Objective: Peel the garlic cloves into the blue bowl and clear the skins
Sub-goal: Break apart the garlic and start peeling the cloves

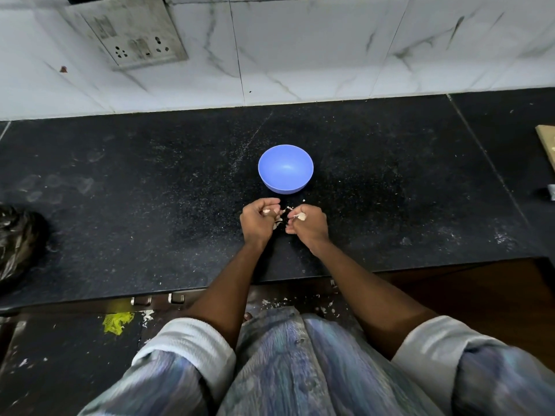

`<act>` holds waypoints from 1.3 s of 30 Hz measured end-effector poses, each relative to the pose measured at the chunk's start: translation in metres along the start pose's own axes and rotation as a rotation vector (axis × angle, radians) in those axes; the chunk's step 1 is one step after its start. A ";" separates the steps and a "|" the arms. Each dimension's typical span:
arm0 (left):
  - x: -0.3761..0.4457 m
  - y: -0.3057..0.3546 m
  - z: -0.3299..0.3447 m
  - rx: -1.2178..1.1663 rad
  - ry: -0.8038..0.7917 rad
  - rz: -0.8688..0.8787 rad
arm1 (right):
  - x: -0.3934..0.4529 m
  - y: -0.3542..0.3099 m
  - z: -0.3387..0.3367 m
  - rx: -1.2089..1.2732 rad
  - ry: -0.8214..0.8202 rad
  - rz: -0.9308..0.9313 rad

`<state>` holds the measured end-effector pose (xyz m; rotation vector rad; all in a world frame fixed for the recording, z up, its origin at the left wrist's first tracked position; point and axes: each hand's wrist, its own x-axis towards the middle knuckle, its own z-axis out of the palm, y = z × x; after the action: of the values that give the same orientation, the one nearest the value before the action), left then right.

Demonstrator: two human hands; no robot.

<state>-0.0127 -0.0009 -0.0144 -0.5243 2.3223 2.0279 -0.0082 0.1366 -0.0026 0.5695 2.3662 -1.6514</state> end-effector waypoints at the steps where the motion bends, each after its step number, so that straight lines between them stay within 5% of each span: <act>1: 0.000 0.001 0.001 -0.021 -0.018 -0.015 | 0.002 0.000 -0.001 -0.070 0.072 -0.036; 6: -0.001 -0.001 0.007 -0.113 -0.125 -0.054 | 0.010 -0.009 -0.014 -0.070 0.286 -0.106; 14: 0.000 0.001 -0.006 -0.086 0.036 0.016 | -0.006 -0.005 0.003 0.133 -0.076 -0.013; 21: -0.001 -0.002 0.004 -0.136 -0.109 -0.052 | 0.006 -0.008 -0.006 -0.211 0.265 -0.126; 30: 0.001 0.001 0.007 -0.234 -0.133 -0.066 | 0.006 -0.013 0.005 0.203 0.084 -0.080; 35: 0.005 -0.006 -0.002 0.074 -0.019 0.037 | 0.015 -0.008 0.007 0.209 0.049 -0.030; 39: 0.001 -0.012 -0.009 0.332 0.084 0.093 | 0.023 -0.005 0.005 0.004 0.265 -0.087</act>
<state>-0.0091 -0.0107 -0.0248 -0.4996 2.7038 1.6257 -0.0310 0.1347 -0.0087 0.7371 2.6064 -1.7111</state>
